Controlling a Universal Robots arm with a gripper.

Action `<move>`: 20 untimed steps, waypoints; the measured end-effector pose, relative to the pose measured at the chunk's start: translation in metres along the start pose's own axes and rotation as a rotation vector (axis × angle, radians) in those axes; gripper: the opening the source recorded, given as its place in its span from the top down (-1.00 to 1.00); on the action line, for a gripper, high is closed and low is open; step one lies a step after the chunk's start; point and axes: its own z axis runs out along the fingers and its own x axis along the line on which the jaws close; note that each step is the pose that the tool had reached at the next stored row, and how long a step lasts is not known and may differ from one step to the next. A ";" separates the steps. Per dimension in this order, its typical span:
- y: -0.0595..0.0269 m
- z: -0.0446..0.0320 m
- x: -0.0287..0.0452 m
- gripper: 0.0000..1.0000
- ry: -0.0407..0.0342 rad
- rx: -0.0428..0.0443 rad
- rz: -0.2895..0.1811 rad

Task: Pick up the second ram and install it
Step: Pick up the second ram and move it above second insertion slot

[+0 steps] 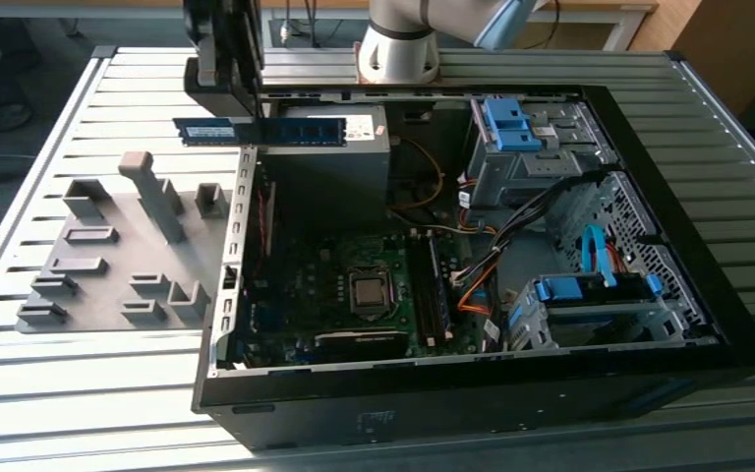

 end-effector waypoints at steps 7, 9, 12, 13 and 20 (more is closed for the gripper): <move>-0.0080 0.0001 -0.0003 0.72 0.0000 -0.0005 0.000; -0.0103 0.0001 -0.0004 0.72 0.0000 -0.0006 0.000; -0.0140 0.0002 -0.0006 0.72 0.0000 -0.0009 0.000; -0.0153 0.0002 -0.0006 0.72 0.0000 -0.0010 0.000; -0.0233 0.0002 -0.0010 0.72 0.0001 -0.0016 0.000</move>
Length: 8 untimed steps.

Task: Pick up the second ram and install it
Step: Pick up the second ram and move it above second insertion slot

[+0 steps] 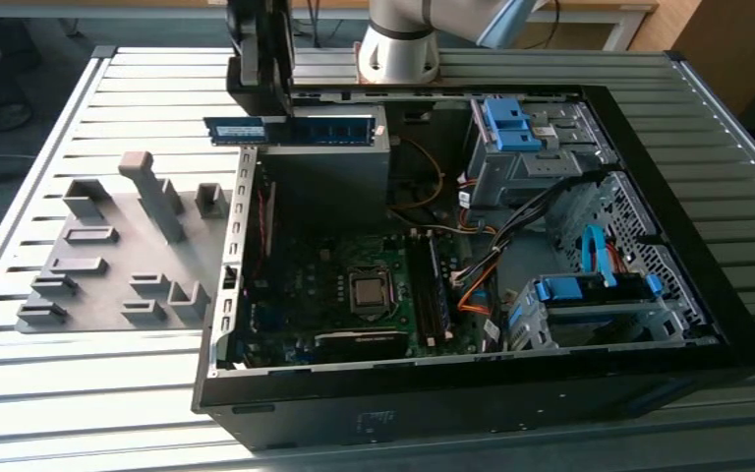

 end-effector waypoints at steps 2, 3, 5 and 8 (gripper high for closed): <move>-0.0022 0.0000 -0.0001 0.72 -0.0001 -0.0001 0.000; -0.0033 0.0001 -0.0001 0.72 0.0000 -0.0002 0.000; -0.0057 0.0001 -0.0002 0.72 0.0000 -0.0004 0.000; -0.0090 0.0001 -0.0003 0.72 0.0000 -0.0005 0.000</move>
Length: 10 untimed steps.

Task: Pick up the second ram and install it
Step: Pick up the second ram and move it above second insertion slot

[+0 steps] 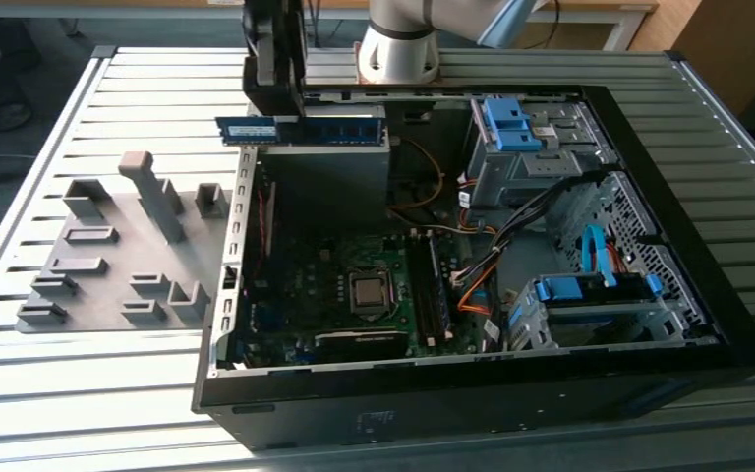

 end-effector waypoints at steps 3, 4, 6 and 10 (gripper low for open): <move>-0.0036 0.0000 -0.0002 0.72 0.0000 -0.0003 0.000; -0.0047 0.0000 -0.0002 0.72 0.0000 -0.0004 0.000; -0.0071 0.0000 -0.0003 0.72 0.0000 -0.0005 0.000; -0.0122 0.0001 -0.0005 0.72 0.0000 -0.0010 0.000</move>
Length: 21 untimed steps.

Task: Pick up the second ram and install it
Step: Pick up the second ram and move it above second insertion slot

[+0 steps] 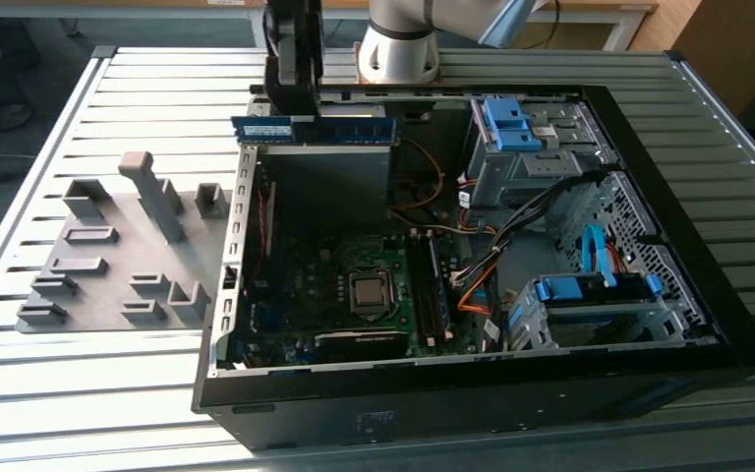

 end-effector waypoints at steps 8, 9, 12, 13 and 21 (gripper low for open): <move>-0.0095 0.0001 -0.0004 0.72 0.0000 -0.0008 0.000; -0.0107 0.0000 -0.0004 0.72 0.0001 -0.0009 0.000; -0.0139 0.0001 -0.0005 0.72 0.0000 -0.0011 0.000; -0.0151 0.0001 -0.0006 0.72 0.0000 -0.0011 0.000; -0.0243 0.0002 -0.0010 0.72 0.0001 -0.0017 0.000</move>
